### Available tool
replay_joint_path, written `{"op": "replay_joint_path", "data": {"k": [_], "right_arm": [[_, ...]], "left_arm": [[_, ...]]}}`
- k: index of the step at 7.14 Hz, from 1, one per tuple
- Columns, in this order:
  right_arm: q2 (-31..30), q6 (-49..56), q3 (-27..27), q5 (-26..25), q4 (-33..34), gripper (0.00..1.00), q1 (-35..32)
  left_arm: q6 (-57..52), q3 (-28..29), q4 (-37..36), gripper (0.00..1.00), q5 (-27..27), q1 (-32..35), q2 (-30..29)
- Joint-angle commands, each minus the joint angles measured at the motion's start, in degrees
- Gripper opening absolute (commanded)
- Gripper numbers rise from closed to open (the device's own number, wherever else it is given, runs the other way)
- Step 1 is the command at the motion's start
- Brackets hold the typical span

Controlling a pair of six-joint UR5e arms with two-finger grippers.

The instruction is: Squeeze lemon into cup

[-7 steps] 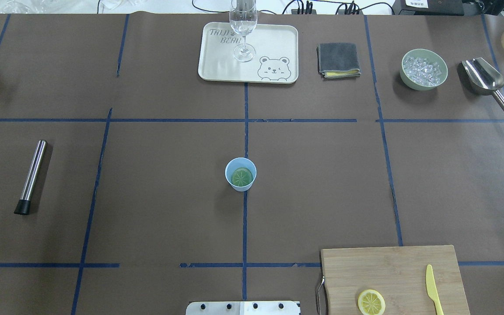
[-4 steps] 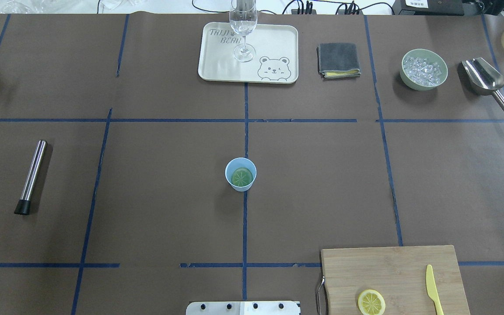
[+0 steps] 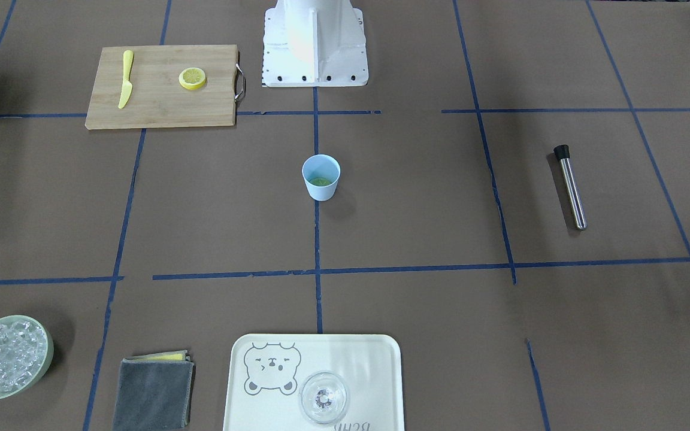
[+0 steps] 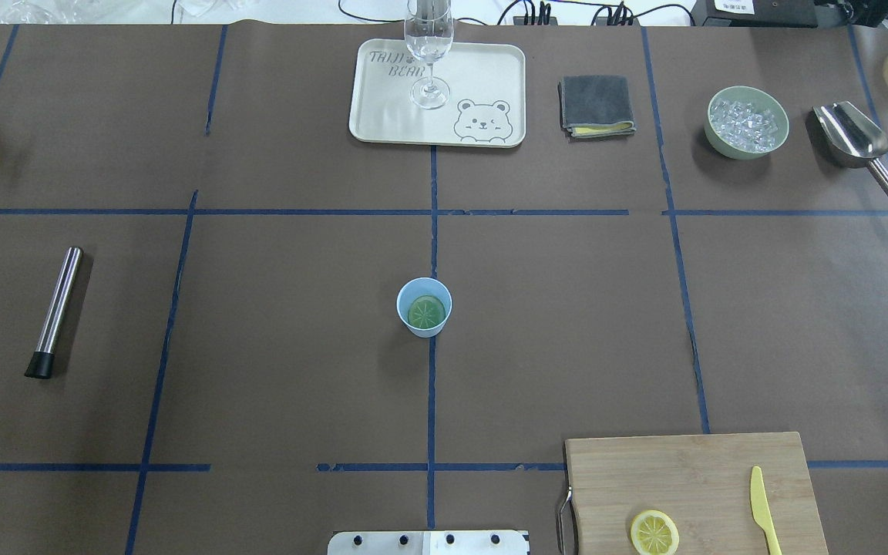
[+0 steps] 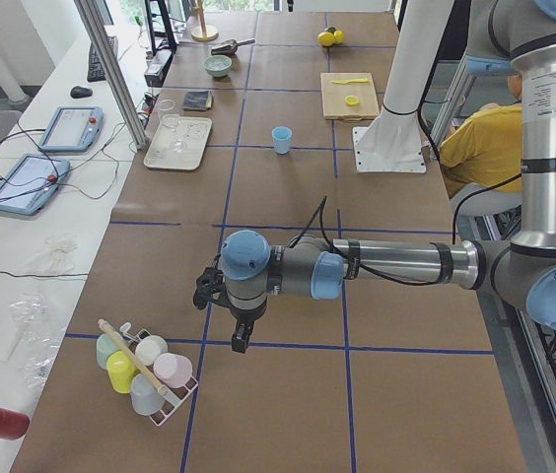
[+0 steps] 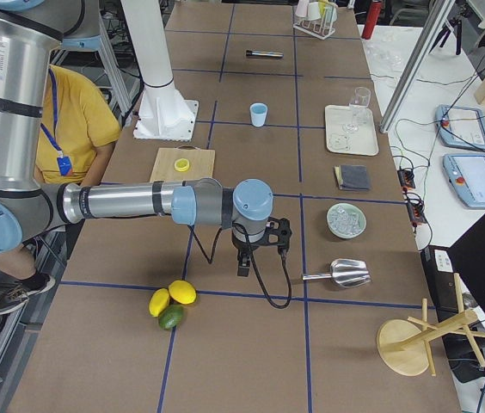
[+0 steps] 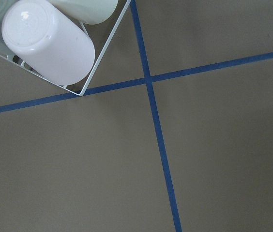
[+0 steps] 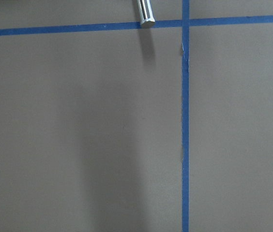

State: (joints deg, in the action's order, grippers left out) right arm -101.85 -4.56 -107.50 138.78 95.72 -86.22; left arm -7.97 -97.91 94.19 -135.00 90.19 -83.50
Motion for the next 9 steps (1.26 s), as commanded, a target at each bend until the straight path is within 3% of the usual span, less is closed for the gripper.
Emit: {"op": "replay_joint_path", "data": {"k": [1, 9], "right_arm": [[0.16, -8.99, -0.16, 0.00, -0.45, 1.00, 0.18], [-0.01, -9.94, 0.18, -2.20, -2.30, 1.00, 0.18]], "left_arm": [[0.24, -1.74, 0.12, 1.00, 0.00, 0.07, 0.53], [0.15, -2.11, -5.31, 1.00, 0.00, -0.10, 0.80]]}}
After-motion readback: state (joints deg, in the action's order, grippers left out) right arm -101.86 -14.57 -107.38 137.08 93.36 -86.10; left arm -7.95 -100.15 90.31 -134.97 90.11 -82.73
